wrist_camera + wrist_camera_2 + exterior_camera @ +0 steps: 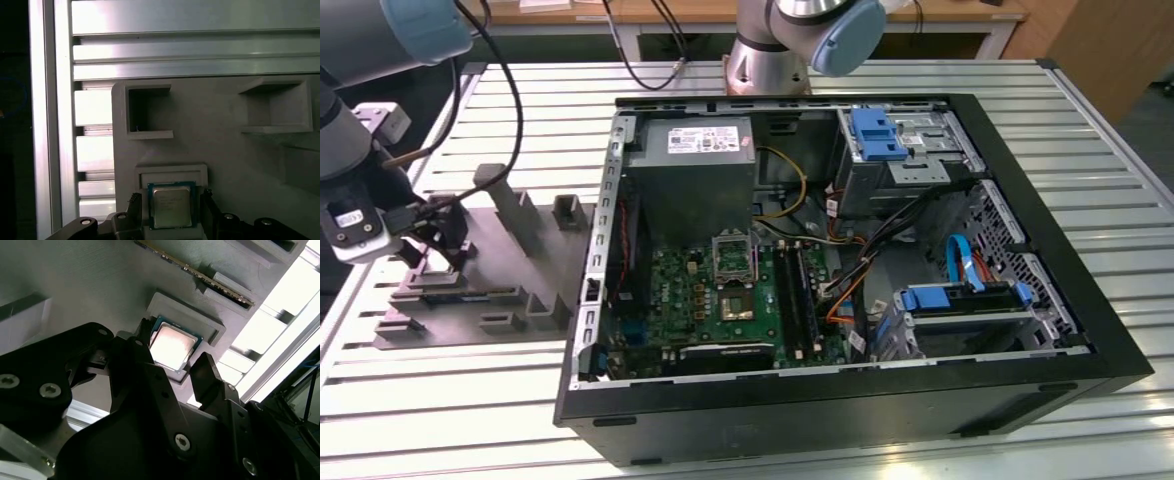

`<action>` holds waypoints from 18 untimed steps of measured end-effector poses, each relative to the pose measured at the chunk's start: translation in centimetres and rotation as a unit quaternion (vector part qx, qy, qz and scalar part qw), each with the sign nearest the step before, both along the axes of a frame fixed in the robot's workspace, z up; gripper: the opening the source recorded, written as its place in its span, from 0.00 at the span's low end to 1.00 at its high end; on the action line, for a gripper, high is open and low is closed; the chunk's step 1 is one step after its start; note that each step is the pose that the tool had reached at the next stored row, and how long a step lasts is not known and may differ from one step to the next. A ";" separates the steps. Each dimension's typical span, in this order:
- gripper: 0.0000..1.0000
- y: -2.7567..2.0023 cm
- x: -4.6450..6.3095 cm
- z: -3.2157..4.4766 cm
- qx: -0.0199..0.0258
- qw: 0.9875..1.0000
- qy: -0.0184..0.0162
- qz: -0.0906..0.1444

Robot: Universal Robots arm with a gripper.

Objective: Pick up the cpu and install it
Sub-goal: 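Pick up the cpu and move it towards the insertion slot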

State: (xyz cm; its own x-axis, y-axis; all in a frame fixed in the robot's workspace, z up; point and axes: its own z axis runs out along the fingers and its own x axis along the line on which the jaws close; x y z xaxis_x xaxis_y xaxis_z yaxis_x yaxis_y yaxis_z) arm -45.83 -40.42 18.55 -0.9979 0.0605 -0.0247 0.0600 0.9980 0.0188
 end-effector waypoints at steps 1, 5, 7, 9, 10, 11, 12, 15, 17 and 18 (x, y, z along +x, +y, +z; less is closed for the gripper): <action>0.58 0.00 0.0 -0.02 0.000 1.000 0.000 0.000; 0.58 0.00 0.0 -0.16 0.000 1.000 0.000 0.000; 0.58 0.00 0.0 -0.22 0.000 1.000 0.000 0.000; 0.58 0.00 0.0 -0.27 0.000 1.000 0.000 0.000; 0.58 0.00 0.0 -0.30 0.000 1.000 0.000 0.000; 0.58 0.00 -0.1 -0.33 0.000 1.000 0.000 0.000; 0.58 0.00 -0.1 -0.36 0.000 1.000 0.000 0.000; 0.58 0.00 -0.1 -0.46 0.000 1.000 0.000 0.000; 0.58 0.00 -0.1 -0.51 0.000 1.000 0.000 0.000; 0.58 0.00 -0.1 -0.52 0.000 1.000 0.000 0.000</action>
